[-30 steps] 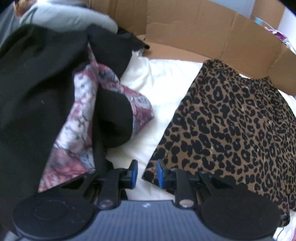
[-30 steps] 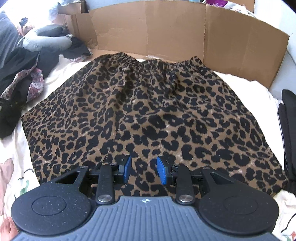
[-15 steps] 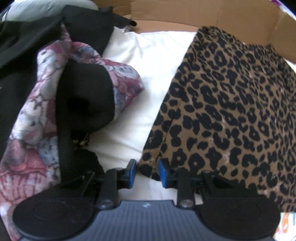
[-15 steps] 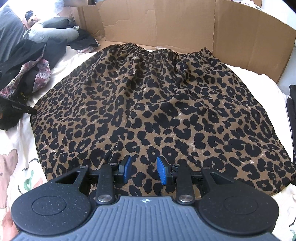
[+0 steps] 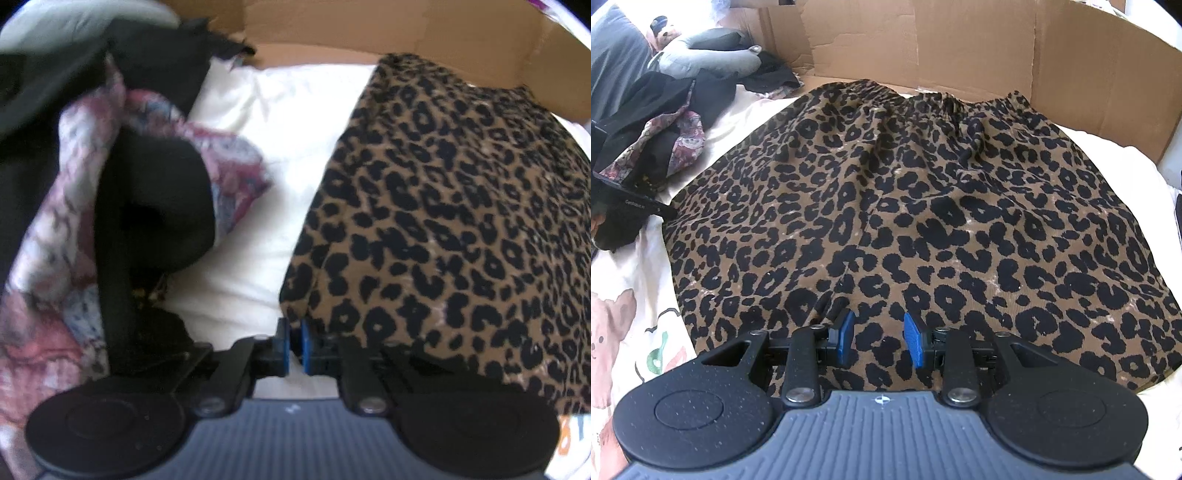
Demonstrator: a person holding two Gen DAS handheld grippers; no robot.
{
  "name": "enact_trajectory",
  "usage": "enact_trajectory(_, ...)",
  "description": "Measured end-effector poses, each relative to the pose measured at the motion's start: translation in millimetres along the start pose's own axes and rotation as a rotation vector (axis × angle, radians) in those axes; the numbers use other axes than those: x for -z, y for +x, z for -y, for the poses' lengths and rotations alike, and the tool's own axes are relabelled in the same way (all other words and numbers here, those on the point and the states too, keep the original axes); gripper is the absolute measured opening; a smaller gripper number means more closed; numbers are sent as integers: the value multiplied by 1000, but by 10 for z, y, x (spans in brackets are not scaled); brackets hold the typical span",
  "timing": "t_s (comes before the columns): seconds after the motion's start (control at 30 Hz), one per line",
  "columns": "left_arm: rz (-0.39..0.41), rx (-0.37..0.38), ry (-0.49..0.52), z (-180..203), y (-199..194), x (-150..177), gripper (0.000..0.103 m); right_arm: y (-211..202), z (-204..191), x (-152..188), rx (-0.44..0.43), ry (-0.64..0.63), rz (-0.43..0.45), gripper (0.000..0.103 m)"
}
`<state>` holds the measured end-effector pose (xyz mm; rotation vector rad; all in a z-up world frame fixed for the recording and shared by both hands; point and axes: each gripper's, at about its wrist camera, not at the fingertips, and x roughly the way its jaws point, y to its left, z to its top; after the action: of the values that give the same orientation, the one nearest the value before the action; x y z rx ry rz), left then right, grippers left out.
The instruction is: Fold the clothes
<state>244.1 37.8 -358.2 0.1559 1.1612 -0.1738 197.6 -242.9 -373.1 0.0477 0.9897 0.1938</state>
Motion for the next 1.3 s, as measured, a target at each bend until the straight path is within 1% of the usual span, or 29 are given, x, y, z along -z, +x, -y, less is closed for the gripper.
enact_trajectory(0.1, 23, 48, 0, -41, -117, -31, 7, 7, 16, 0, 0, 7, -2, 37)
enact_trajectory(0.2, 9, 81, -59, -177, -84, -47, 11, 35, 15, 8, 0, 14, -12, 37)
enact_trajectory(0.23, 6, 100, -94, -246, -55, -28, 13, 35, 3, 10, -3, 11, -12, 37)
enact_trajectory(0.27, 9, 124, -129, -295, -28, 1, 18, 31, -9, 10, -5, 6, -10, 37)
enact_trajectory(0.3, 11, 148, -153, -332, 5, 22, 30, 26, -20, 9, -8, 0, -8, 37)
enact_trajectory(0.33, 14, 168, -166, -346, 39, 40, 34, 21, -30, 9, -10, -4, -6, 37)
enact_trajectory(0.4, 34, 181, -162, -340, 102, 33, 34, 6, -34, 7, -14, -1, 3, 37)
enact_trajectory(0.5, 65, 204, -168, -313, 169, -32, 37, 13, -26, 10, -17, 4, 0, 37)
enact_trajectory(0.6, 80, 240, -170, -318, 184, -77, 37, 32, -28, 22, -17, 2, -7, 37)
enact_trajectory(0.67, 81, 267, -151, -306, 173, -94, 34, 30, -36, 27, -20, -1, -7, 37)
enact_trajectory(0.73, 74, 313, -149, -307, 146, -108, 30, 20, -40, 25, -22, -4, -4, 37)
enact_trajectory(0.8, 70, 349, -148, -304, 101, -121, 28, 18, -35, 22, -23, -2, -4, 37)
enact_trajectory(0.9, 76, 378, -142, -289, 20, -133, 27, 28, -27, 18, -24, 4, -6, 37)
enact_trajectory(1.0, 67, 357, -127, -247, 31, -128, 26, 37, -42, 22, -29, 3, -8, 37)
enact_trajectory(1.13, 58, 303, -106, -217, 112, -84, 26, 36, -81, 29, -39, -7, -10, 37)
enact_trajectory(1.27, 44, 295, -99, -212, 136, -64, 25, 40, -75, 43, -36, -8, -11, 37)
enact_trajectory(1.3, 39, 299, -108, -211, 126, -63, 23, 44, -71, 43, -36, -5, -12, 37)
